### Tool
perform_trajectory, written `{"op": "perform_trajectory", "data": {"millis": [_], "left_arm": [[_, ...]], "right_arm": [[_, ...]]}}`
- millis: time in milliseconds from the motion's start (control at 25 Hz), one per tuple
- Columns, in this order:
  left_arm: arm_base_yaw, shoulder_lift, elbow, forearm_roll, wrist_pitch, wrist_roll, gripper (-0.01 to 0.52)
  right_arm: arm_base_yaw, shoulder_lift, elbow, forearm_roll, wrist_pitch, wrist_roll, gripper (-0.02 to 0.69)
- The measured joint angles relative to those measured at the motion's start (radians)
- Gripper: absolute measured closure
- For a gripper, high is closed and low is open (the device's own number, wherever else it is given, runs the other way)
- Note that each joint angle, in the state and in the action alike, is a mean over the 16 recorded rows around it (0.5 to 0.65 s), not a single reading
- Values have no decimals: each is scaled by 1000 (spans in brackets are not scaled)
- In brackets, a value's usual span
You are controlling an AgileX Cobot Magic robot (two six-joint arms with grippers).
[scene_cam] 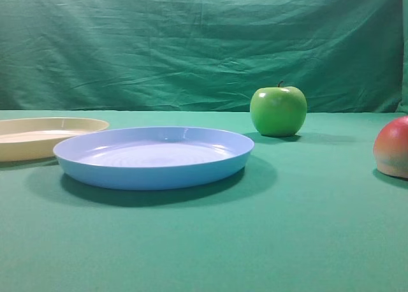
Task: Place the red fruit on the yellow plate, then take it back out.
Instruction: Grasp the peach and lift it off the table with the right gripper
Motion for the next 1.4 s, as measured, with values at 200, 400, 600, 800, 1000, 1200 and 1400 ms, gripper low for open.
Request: {"op": "perform_trajectory", "data": {"millis": [200,400,600,800,1000,1200,1400], "left_arm": [[0,0,0,0,0,0,514],[0,0,0,0,0,0,514],[0,0,0,0,0,0,514],[0,0,0,0,0,0,514],[0,0,0,0,0,0,514],[0,0,0,0,0,0,514],[0,0,0,0,0,0,514]], "right_arm": [[43,167,-63,-14,-2,7,489],[54,318,-121,-20,-12,19,290],[55,446,-157,-20,-32,32,101],[55,559,-169,-20,-74,46,6],[55,655,-172,-20,-129,54,-2],[55,721,-174,-20,-177,56,82],[56,754,-200,-18,-181,56,221]]}}
